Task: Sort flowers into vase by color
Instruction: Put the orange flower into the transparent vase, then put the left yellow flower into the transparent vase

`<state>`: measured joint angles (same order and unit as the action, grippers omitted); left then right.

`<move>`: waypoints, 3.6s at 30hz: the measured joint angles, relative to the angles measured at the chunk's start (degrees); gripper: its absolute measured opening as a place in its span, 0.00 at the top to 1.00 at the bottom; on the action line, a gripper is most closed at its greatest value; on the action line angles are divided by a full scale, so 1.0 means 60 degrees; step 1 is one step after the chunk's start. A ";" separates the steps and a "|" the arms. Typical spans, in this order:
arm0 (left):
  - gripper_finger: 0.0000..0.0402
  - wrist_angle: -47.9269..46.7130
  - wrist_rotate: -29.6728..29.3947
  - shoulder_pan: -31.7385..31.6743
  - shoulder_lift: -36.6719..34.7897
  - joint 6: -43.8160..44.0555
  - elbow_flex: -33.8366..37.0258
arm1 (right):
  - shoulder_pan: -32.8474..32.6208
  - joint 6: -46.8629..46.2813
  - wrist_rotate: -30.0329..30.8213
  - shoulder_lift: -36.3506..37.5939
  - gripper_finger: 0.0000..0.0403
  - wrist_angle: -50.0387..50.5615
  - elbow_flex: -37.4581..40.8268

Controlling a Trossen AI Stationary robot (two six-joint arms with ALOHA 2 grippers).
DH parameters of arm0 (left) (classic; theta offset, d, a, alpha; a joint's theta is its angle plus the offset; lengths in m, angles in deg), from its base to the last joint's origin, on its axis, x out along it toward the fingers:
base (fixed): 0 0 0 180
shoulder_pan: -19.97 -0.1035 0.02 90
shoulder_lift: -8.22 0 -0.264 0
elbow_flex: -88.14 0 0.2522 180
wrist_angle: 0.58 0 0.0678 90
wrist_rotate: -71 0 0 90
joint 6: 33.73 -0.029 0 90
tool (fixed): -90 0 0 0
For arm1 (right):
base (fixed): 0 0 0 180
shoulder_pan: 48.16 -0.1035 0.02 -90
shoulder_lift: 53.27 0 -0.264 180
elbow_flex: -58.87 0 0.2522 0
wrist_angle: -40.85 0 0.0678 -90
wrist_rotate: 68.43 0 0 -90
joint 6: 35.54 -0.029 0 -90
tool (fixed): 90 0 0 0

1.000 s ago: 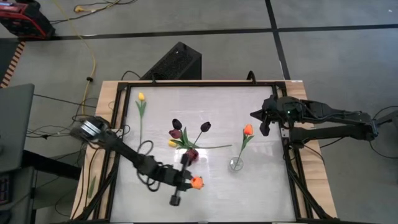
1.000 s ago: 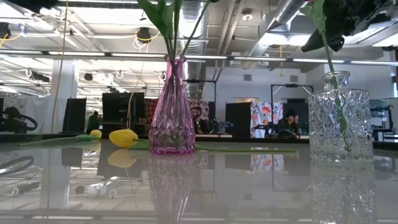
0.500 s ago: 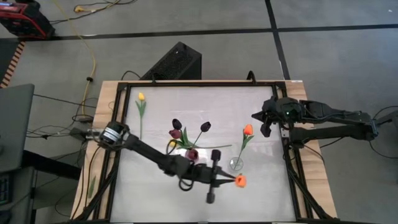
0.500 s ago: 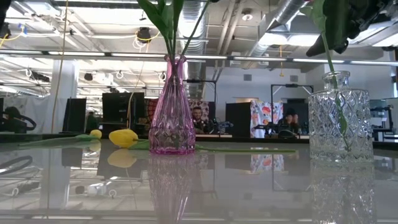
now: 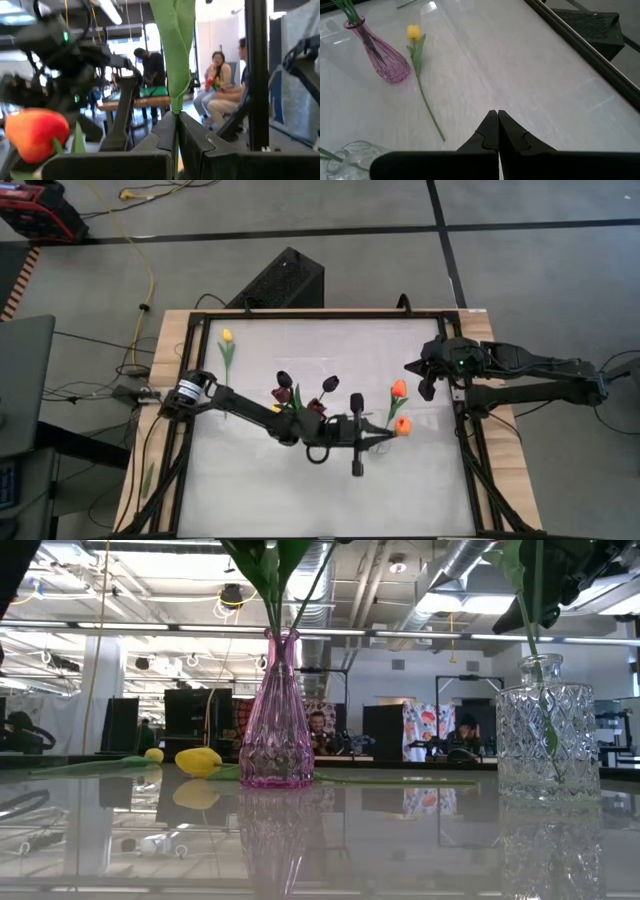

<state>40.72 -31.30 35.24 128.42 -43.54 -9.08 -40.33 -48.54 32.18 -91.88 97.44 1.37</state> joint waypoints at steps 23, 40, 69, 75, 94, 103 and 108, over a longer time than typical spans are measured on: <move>0.90 -0.1786 0.0218 -0.0244 0.0000 0.0768 0.0011 | 0.0000 0.0078 0.0001 0.0000 0.95 0.0000 0.0000; 0.60 -0.3987 0.0586 0.0267 -0.0668 -0.0101 0.0015 | 0.0000 -0.0006 0.0000 0.0000 0.95 0.0000 0.0000; 0.61 -1.8825 0.2050 0.2747 -0.4846 0.6709 0.0007 | 0.0000 -0.0035 0.0000 0.0000 0.95 0.0000 -0.0004; 0.61 -2.2003 -0.1299 0.2831 -0.5528 0.9300 0.0079 | 0.0000 -0.0028 0.0000 0.0000 0.95 -0.0004 -0.0004; 0.66 -1.9846 -0.0226 -0.4295 -1.0460 0.9537 0.6960 | 0.0003 0.0002 0.0000 -0.0001 0.95 0.0004 -0.0011; 0.66 -1.7140 -0.0194 -0.6828 -1.0690 0.9133 0.8772 | 0.0001 -0.0001 0.0000 -0.0003 0.93 0.0002 -0.0011; 0.66 -1.6668 -0.0310 -0.7490 -1.0100 0.8807 0.8977 | 0.0000 -0.0002 -0.0004 -0.0004 0.93 0.0004 -0.0011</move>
<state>-59.29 -33.16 -9.70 67.82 9.30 44.78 -40.33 -48.55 32.16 -91.91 97.46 1.30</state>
